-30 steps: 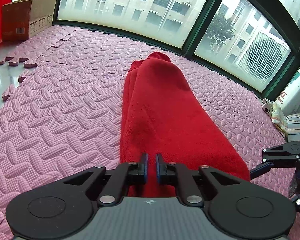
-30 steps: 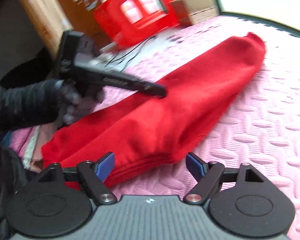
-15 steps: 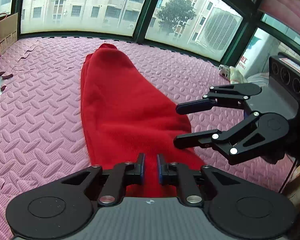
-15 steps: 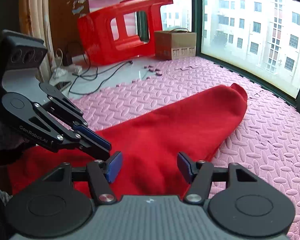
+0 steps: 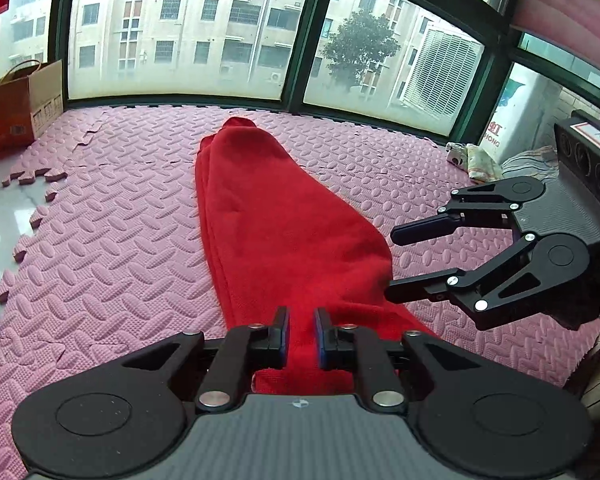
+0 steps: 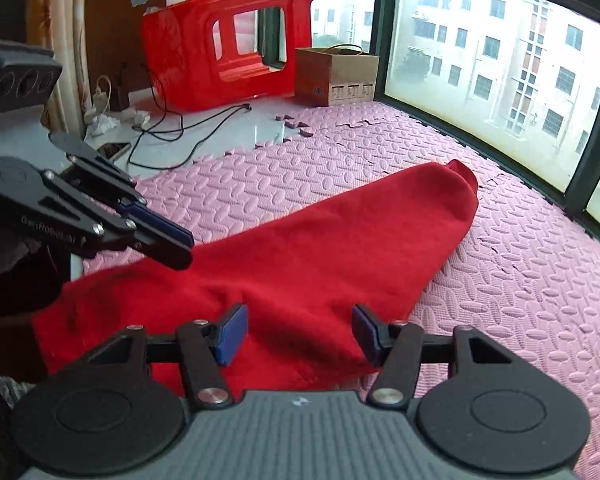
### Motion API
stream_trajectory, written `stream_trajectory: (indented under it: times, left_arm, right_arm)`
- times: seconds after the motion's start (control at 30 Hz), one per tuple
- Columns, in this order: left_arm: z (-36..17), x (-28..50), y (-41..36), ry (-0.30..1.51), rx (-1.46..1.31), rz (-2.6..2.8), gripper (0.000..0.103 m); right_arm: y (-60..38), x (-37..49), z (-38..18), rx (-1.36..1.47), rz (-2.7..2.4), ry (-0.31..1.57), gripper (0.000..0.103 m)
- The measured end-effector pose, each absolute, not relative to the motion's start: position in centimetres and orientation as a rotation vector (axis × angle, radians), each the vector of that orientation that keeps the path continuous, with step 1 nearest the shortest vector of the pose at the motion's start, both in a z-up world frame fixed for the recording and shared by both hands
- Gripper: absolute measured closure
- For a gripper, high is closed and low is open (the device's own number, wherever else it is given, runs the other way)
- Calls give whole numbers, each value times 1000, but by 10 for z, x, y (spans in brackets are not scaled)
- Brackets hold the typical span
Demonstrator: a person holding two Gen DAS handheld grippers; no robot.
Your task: Fold clothes
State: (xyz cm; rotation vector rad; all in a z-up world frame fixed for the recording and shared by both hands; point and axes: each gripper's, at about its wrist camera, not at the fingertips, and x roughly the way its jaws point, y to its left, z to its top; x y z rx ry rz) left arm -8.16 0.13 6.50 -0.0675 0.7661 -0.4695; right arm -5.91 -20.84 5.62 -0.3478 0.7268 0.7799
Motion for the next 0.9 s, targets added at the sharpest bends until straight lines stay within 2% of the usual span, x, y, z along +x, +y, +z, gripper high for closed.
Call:
stream_trajectory:
  times: [0.03,0.17,0.2,0.23,0.3,0.57,0.67,0.9]
  left_arm:
    - [63,-81,2,774,-78,-459,73]
    - [47,-85,7,809,-86,-431,77]
    - [45,-87,9,813,-81,-426,90]
    - [42,-87,12,816,-80,-417,96]
    - [39,-89,16,821,-82,-403,98]
    - [46,-94,16,801,-53,-415,99]
    - [44,-95,17,806,-55,-408,99]
    - [40,-96,25,821,-64,-397,98]
  right_arm:
    - [-208,-63,54,-345,781,736,45]
    - [-205,-80,44,-335,788,772,45]
    - [-204,-84,42,-333,789,781,45]
    - [-203,-88,39,-331,791,790,45]
    - [-202,-96,35,-325,794,808,45]
    - [-198,-91,56,-245,786,741,48]
    - [-187,-74,50,-197,803,745,59]
    - [-198,-67,24,-211,756,852,64]
